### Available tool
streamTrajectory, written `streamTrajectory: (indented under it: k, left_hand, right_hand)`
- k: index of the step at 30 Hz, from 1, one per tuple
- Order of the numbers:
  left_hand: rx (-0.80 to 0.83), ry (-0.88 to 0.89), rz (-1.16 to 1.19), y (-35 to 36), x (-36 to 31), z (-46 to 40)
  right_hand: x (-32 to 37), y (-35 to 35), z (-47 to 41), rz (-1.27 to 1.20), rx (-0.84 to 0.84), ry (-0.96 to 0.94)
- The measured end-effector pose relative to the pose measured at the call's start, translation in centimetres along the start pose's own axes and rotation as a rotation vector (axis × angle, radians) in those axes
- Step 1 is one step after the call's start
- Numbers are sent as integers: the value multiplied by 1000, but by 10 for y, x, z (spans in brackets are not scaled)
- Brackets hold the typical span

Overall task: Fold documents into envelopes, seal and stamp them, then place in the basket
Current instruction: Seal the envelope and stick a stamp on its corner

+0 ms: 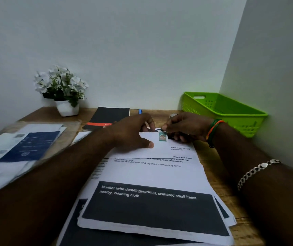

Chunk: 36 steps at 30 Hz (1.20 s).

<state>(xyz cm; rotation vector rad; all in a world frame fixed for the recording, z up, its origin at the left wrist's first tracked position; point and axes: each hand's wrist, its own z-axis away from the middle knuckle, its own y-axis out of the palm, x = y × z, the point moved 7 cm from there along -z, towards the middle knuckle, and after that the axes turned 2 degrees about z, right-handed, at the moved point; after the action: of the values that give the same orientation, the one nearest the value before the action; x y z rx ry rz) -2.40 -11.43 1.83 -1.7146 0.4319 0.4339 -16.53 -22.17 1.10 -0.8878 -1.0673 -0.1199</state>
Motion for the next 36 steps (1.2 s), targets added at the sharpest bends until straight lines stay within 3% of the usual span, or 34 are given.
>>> streamTrajectory:
  k: [5, 13, 21, 28, 32, 34, 36]
  left_hand:
    - [-85, 98, -8, -5, -5, 1]
    - [-229, 30, -65, -40, 9, 2]
    - [-292, 50, 87, -56, 10, 7]
    - [-348, 1, 118, -69, 16, 16]
    - [-712, -34, -288, -98, 14, 32]
    - [-977, -17, -228, -115, 7, 49]
    - [-1124, 36, -136, -118, 5, 58]
  right_hand:
    - [9, 0, 2, 119, -16, -74]
    - [13, -13, 8, 5, -78, -96]
    - [23, -24, 16, -65, -116, -143]
    - [24, -16, 20, -100, -5, -114]
    - [32, -42, 32, -256, -221, -164]
    - [29, -64, 43, -406, -364, -146]
    - [20, -85, 58, -554, -487, -121]
